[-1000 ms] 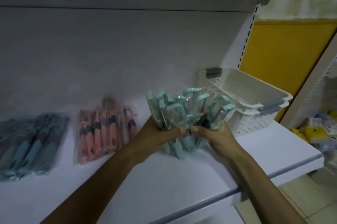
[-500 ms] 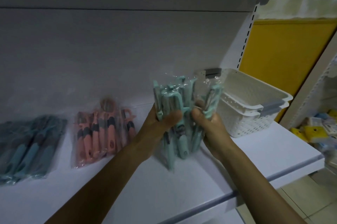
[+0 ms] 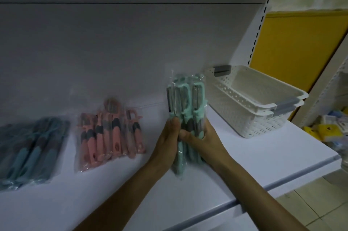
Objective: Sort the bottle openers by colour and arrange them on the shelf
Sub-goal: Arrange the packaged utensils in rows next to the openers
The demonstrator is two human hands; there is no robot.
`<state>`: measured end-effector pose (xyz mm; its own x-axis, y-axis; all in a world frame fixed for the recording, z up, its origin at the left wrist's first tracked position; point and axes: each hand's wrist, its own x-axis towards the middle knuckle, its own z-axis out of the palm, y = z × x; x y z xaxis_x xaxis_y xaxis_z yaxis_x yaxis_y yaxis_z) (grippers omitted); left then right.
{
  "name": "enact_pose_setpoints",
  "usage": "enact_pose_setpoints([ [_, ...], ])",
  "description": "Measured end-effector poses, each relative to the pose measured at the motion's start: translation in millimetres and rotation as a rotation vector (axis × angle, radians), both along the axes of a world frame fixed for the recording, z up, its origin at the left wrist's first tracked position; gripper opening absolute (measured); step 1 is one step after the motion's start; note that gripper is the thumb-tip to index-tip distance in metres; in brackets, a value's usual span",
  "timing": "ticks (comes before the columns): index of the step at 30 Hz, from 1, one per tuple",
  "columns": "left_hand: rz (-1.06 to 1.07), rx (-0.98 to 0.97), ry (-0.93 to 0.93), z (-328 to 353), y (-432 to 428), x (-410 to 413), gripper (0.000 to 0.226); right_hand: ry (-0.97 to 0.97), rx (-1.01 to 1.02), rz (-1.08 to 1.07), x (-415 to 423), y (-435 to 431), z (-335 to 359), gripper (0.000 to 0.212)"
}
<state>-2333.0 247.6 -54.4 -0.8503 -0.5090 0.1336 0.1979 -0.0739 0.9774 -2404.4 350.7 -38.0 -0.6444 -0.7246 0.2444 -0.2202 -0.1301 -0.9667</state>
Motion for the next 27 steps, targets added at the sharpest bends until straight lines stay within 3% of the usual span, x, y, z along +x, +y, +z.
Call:
enact_pose_setpoints([
  [3,0.105,0.007,-0.063,6,-4,-8,0.085,0.049,0.083,-0.123,-4,-11,0,0.059],
  [5,0.193,-0.02,-0.201,12,-9,-17,0.092,0.125,0.214,-0.205,-11,-23,7,0.042],
  [8,0.306,-0.103,-0.411,23,-22,-33,0.089,0.238,0.476,-0.274,-29,-38,17,0.053],
  [10,0.389,-0.208,-0.44,19,-29,-37,0.074,0.256,0.429,-0.294,-38,-39,14,0.049],
  [13,0.357,-0.421,-0.384,0,-25,-19,0.078,0.125,0.242,-0.396,-41,-30,1,0.036],
  [16,0.282,-0.576,-0.318,-11,-18,-3,0.106,0.257,0.312,-0.547,-44,-24,-9,0.032],
  [18,0.221,-0.699,-0.377,-11,-18,-3,0.12,0.337,0.42,-0.521,-45,-23,-8,0.033],
  [21,0.115,-1.131,-0.556,-10,-19,-4,0.138,0.331,0.456,-0.384,-44,-24,-7,0.038],
  [24,0.282,-1.23,-0.562,-10,-22,-5,0.123,0.332,0.417,-0.351,-38,-24,-8,0.048],
  [27,0.389,-1.319,-0.584,-8,-23,-10,0.103,0.538,0.438,-0.422,-33,-31,-11,0.057],
])
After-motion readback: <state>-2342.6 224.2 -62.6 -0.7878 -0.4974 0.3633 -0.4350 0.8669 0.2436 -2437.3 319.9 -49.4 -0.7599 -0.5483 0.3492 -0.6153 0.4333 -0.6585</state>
